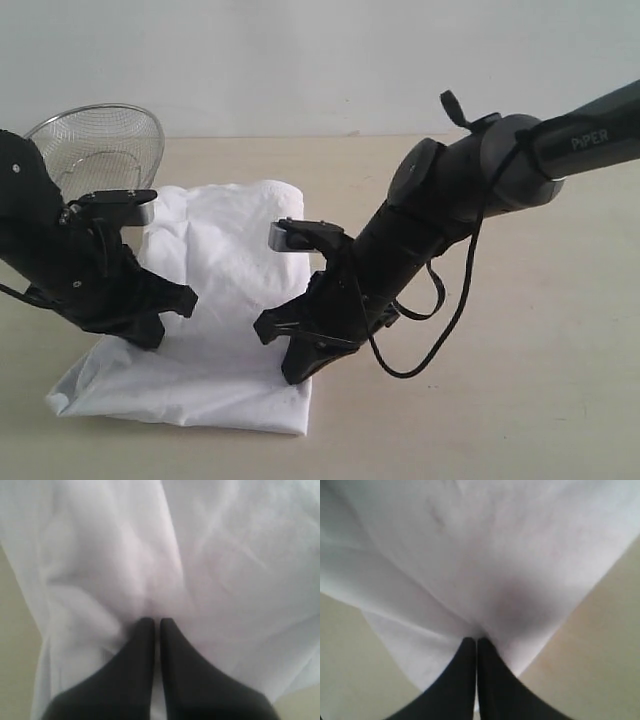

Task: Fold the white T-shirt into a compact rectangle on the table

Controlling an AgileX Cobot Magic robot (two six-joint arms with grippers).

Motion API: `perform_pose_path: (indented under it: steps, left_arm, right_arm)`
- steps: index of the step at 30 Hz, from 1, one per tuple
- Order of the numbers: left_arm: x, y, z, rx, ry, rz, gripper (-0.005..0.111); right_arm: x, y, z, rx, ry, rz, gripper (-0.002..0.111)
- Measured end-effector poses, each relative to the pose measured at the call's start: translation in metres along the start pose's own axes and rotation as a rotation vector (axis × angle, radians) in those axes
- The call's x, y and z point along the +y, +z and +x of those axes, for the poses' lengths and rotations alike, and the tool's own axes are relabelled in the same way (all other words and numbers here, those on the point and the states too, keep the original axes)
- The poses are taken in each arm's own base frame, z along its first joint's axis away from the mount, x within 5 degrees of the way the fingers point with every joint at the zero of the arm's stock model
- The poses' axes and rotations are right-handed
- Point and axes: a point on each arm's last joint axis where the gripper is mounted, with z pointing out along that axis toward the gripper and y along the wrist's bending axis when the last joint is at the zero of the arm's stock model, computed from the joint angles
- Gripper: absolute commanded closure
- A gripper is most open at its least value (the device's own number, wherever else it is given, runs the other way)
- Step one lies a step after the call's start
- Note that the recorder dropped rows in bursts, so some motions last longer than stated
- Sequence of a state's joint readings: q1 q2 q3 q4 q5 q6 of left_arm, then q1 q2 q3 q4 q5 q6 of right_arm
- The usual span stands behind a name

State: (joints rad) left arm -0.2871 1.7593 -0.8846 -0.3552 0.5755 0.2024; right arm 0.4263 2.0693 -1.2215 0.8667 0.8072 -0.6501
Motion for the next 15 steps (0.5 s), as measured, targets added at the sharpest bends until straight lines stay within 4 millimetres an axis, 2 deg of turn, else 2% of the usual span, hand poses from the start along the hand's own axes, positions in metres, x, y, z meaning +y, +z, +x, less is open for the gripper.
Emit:
perform_pose_path:
  steps: [3,5,6,8,9,12,15]
  left_arm:
    - [-0.004,-0.018,-0.001,-0.045,0.002,0.011,0.102]
    - [-0.009,-0.036,-0.005,-0.11,-0.005,0.03,0.102]
    - [-0.011,-0.042,-0.009,-0.136,-0.007,0.04,0.102]
    - [-0.017,-0.055,-0.032,-0.215,0.005,0.071,0.102]
    - [-0.018,-0.054,-0.038,-0.221,0.007,0.073,0.102]
    - [-0.014,-0.023,-0.059,-0.17,0.0,0.066,0.102]
    - [-0.007,0.0,-0.064,-0.13,-0.019,0.055,0.102]
  right_arm:
    - [0.018,-0.036,-0.01,-0.108,-0.054,-0.018,0.108]
    - [0.021,-0.055,-0.023,-0.184,-0.065,-0.027,0.108]
    - [0.021,-0.059,-0.027,-0.201,-0.067,-0.028,0.108]
    - [0.021,-0.062,-0.04,-0.238,-0.085,-0.033,0.108]
    - [0.02,-0.061,-0.044,-0.244,-0.082,-0.038,0.108]
    - [0.01,-0.046,-0.053,-0.233,-0.062,-0.045,0.108]
    - [0.004,-0.037,-0.052,-0.214,-0.05,-0.044,0.108]
